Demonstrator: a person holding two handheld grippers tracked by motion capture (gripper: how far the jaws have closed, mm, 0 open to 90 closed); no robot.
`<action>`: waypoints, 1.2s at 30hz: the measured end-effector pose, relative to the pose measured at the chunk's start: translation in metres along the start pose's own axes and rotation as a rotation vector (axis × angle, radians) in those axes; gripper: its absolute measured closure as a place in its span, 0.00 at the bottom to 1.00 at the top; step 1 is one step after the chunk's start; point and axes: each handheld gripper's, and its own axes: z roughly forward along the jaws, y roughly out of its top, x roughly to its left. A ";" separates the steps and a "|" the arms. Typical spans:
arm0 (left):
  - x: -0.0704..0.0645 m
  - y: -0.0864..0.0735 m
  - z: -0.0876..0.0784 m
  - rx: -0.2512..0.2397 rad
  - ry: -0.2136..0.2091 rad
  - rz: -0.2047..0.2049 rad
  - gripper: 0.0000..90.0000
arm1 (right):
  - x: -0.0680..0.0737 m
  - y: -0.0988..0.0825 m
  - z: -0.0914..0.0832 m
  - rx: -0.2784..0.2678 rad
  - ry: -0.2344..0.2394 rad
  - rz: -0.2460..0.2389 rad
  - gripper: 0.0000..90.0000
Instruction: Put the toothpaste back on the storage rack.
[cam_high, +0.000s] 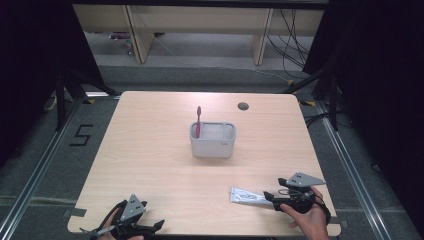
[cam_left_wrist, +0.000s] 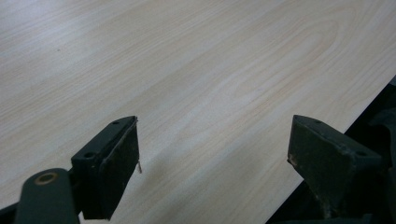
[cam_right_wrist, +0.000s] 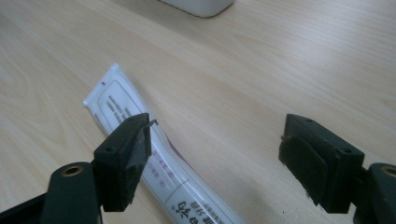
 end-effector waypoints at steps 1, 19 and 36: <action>0.000 0.000 0.000 0.003 0.003 0.005 0.18 | 0.000 0.003 -0.001 0.006 -0.002 -0.029 0.28; -0.001 -0.001 0.001 0.020 0.000 0.018 0.18 | 0.016 0.020 -0.007 0.202 0.107 -0.279 0.43; 0.000 -0.002 0.000 0.032 -0.005 0.028 0.18 | 0.020 0.027 0.009 0.391 0.121 -0.377 0.56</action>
